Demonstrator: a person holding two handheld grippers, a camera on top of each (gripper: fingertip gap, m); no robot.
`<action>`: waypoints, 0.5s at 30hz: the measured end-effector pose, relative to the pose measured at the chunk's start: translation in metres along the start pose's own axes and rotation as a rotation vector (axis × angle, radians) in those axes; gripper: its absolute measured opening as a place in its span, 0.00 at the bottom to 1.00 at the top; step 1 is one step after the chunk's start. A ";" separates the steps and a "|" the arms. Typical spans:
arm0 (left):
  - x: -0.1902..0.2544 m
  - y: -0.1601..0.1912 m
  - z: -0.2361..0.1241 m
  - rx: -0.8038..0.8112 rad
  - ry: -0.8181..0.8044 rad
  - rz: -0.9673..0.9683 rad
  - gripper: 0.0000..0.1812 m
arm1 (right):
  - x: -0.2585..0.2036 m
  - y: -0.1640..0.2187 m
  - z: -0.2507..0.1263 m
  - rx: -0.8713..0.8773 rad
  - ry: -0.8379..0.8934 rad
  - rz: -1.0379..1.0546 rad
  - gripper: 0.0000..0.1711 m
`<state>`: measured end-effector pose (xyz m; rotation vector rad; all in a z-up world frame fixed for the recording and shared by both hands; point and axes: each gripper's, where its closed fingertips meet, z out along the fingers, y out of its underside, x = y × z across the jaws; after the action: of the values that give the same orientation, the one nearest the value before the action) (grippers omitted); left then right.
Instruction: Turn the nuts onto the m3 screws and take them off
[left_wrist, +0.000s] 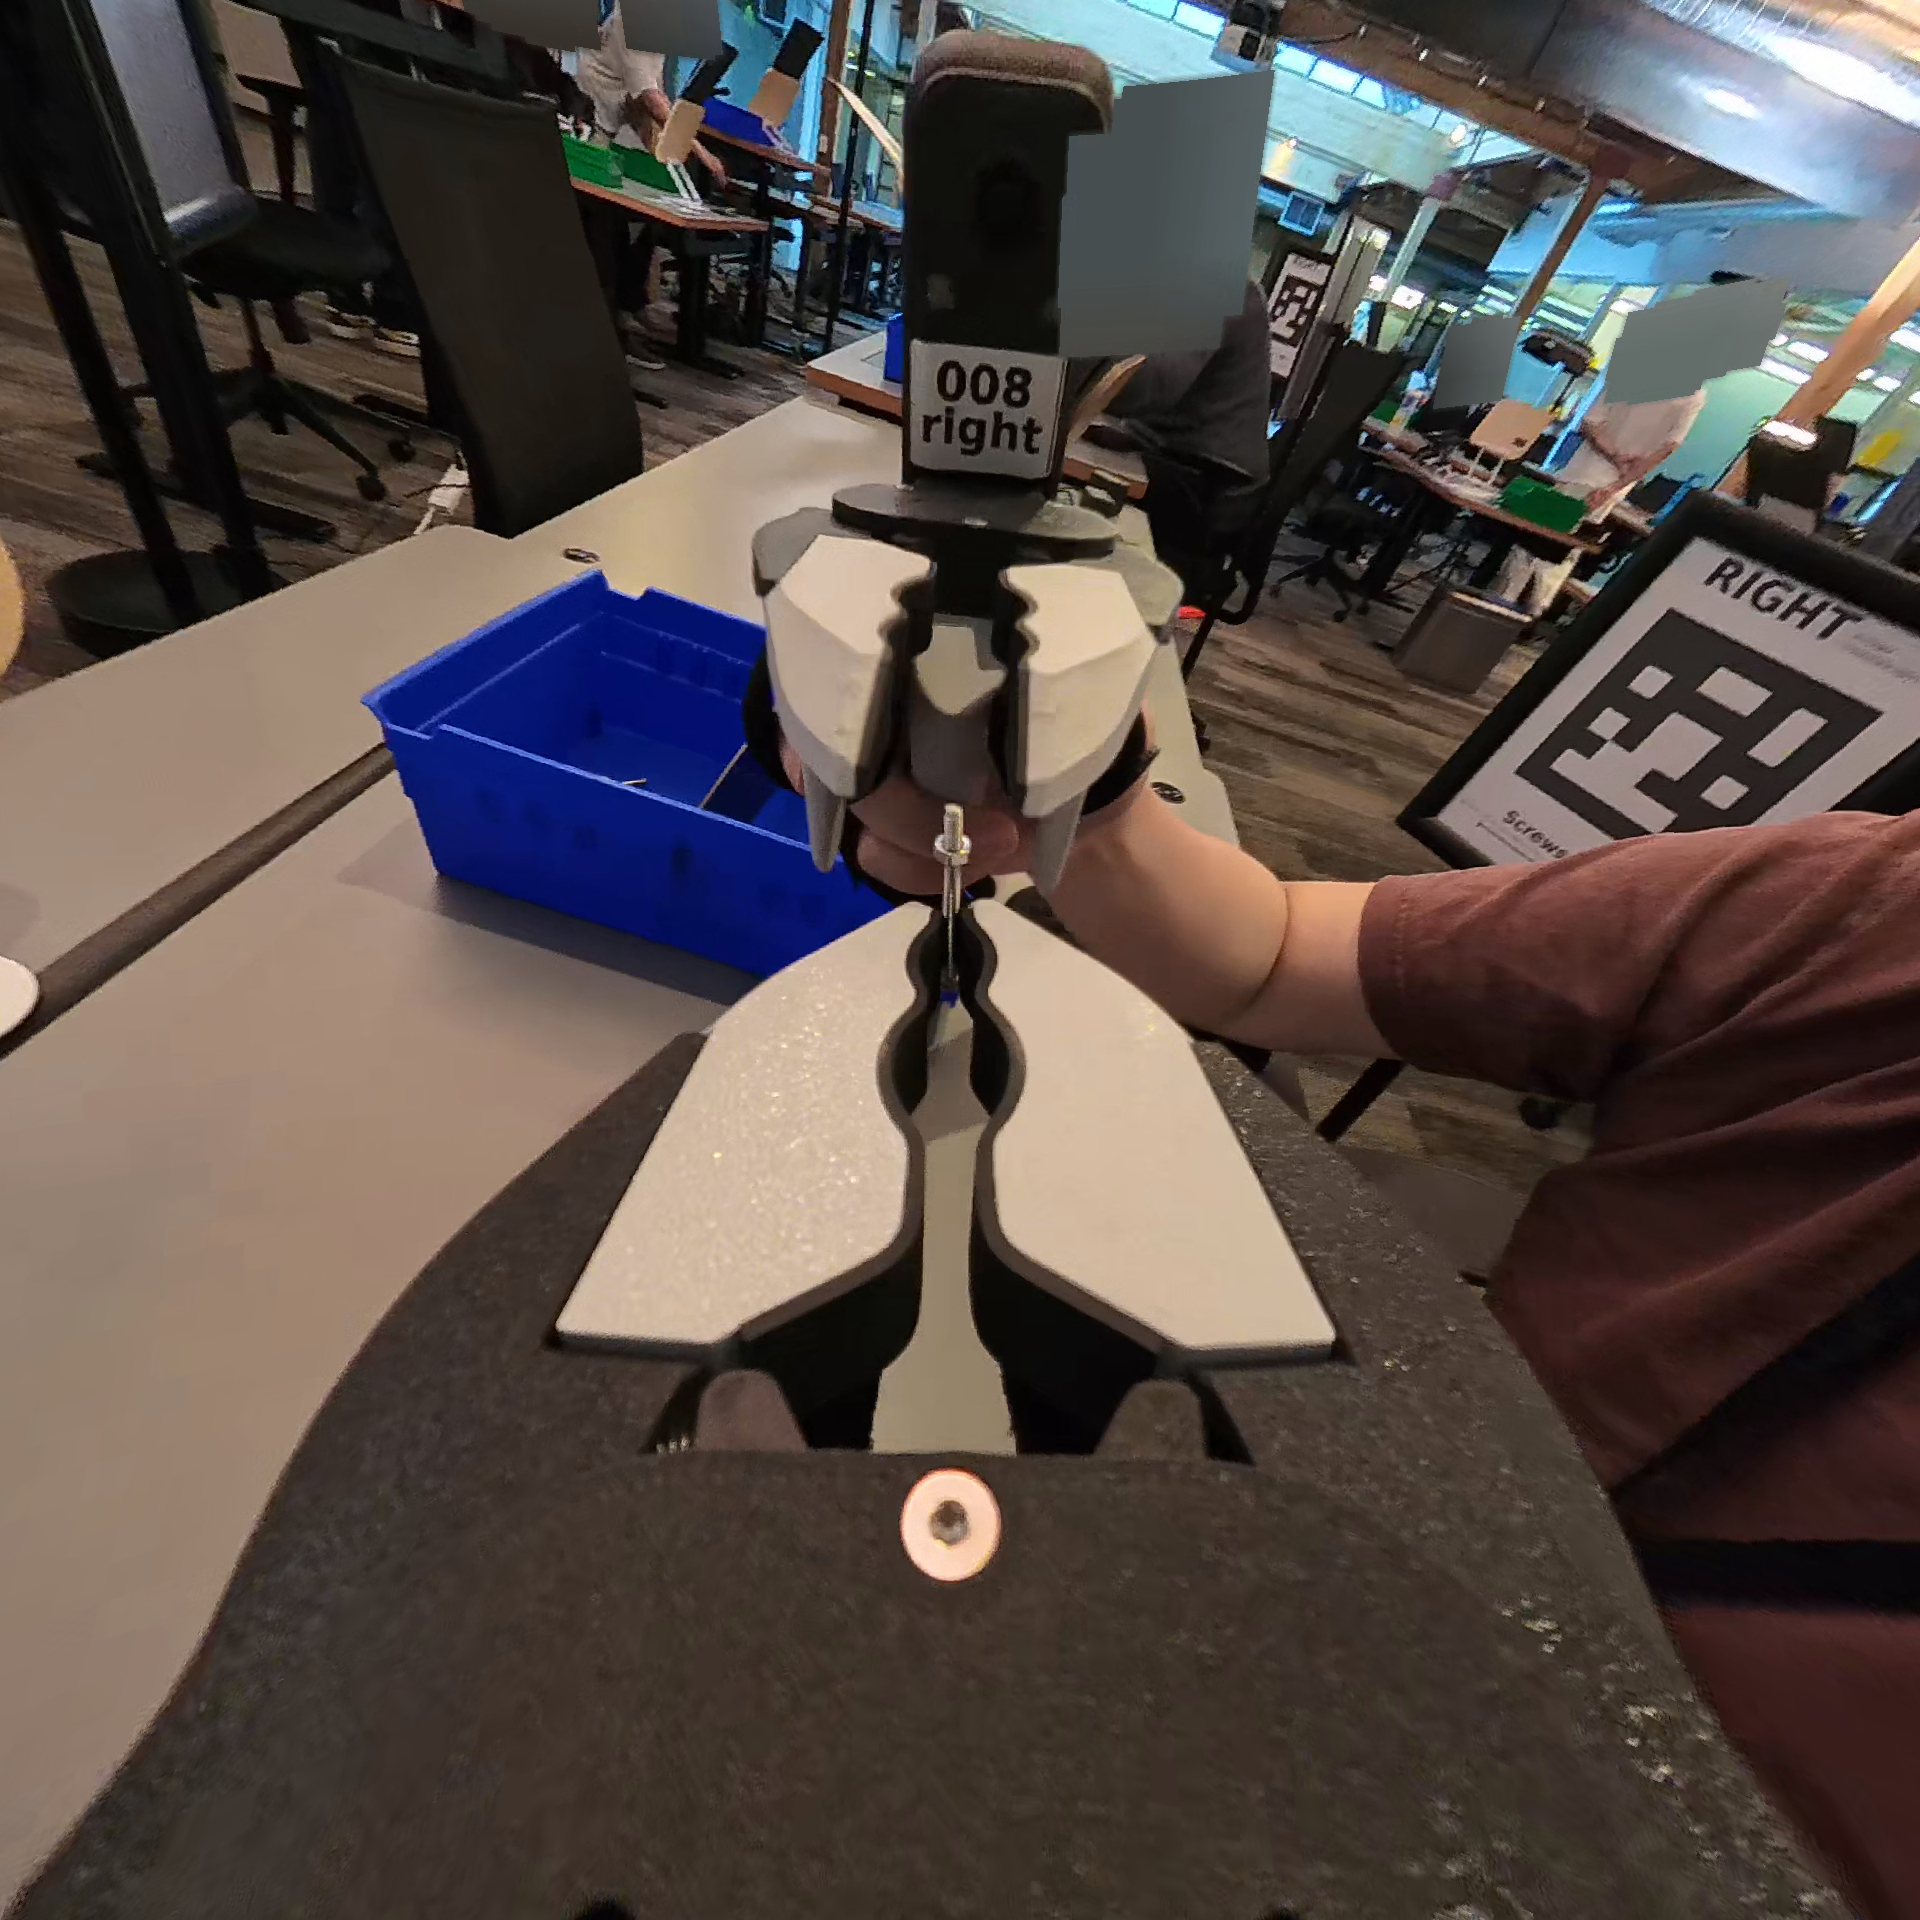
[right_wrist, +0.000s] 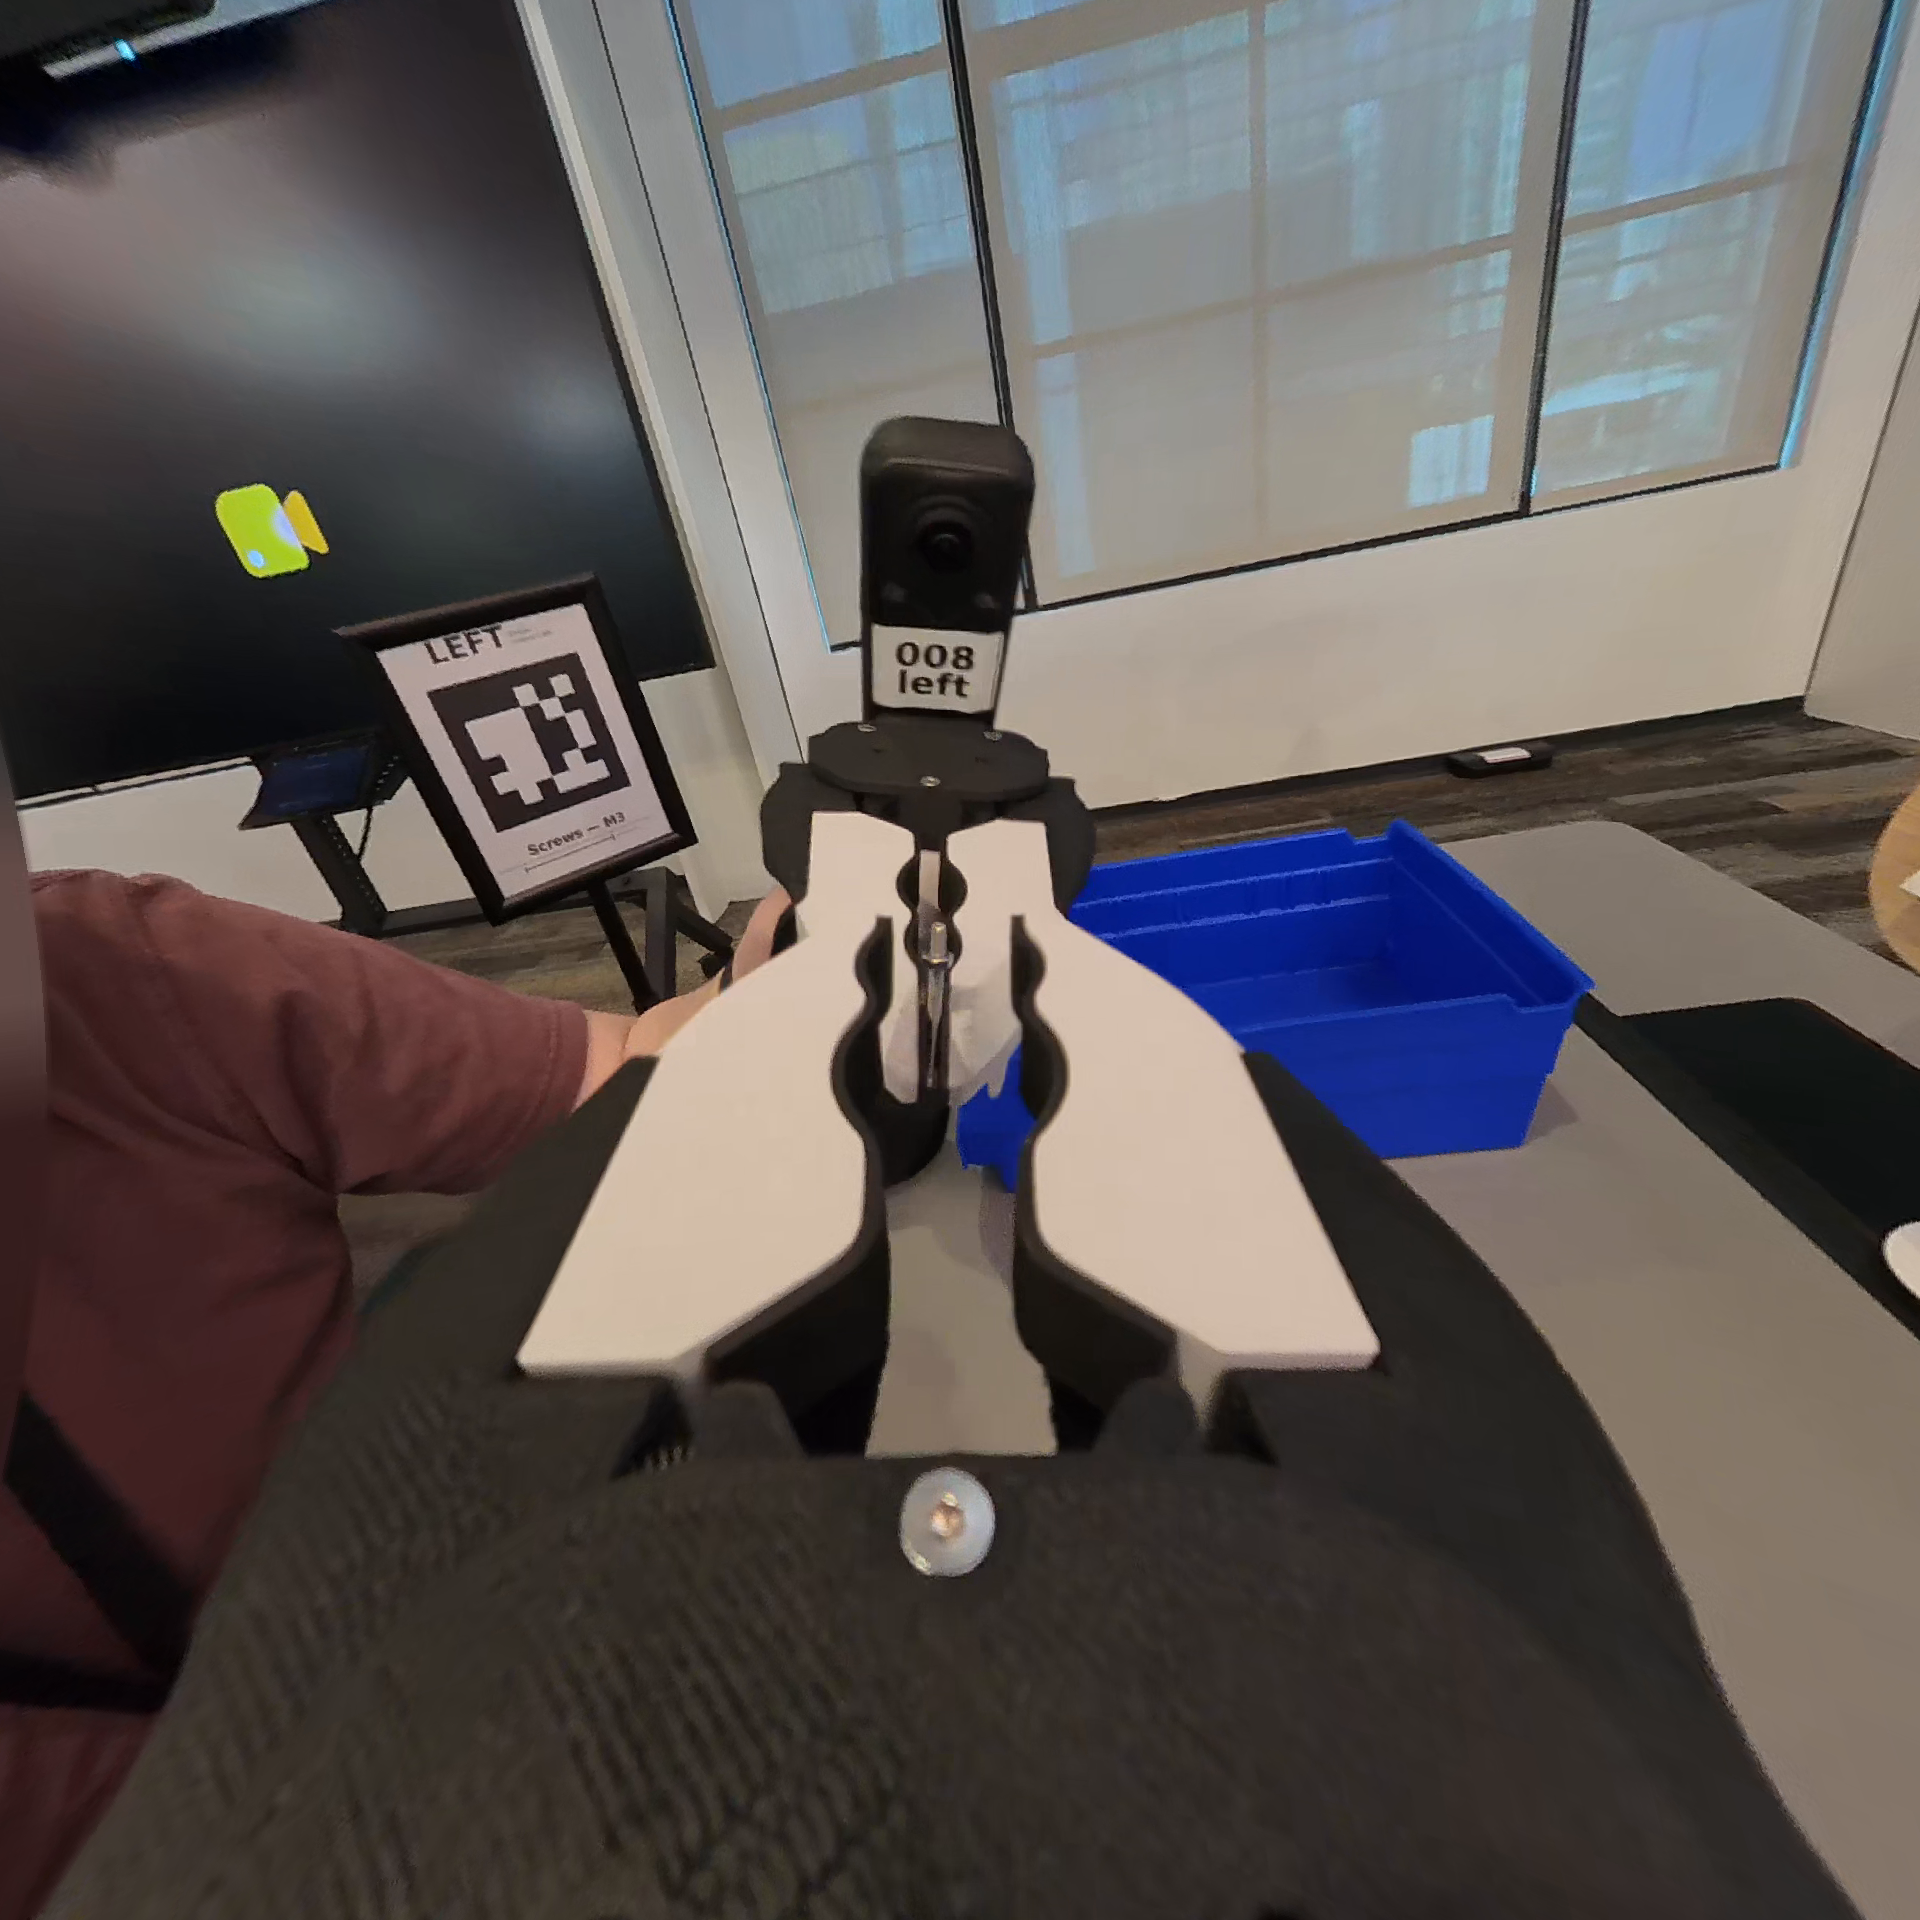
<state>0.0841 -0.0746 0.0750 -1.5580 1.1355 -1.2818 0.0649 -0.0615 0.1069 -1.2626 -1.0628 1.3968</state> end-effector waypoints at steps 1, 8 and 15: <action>0.000 0.000 0.000 -0.002 -0.010 0.009 0.01 | -0.001 0.002 0.002 -0.014 -0.005 -0.006 0.13; 0.004 0.002 0.003 -0.022 -0.002 0.043 0.01 | -0.003 0.014 0.012 -0.063 0.004 0.005 0.14; 0.008 -0.002 0.000 -0.011 -0.001 0.070 0.01 | -0.003 0.008 0.000 -0.068 -0.029 -0.015 0.12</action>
<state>0.0847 -0.0815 0.0788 -1.5135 1.1881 -1.2303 0.0643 -0.0662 0.0992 -1.2845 -1.1454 1.3817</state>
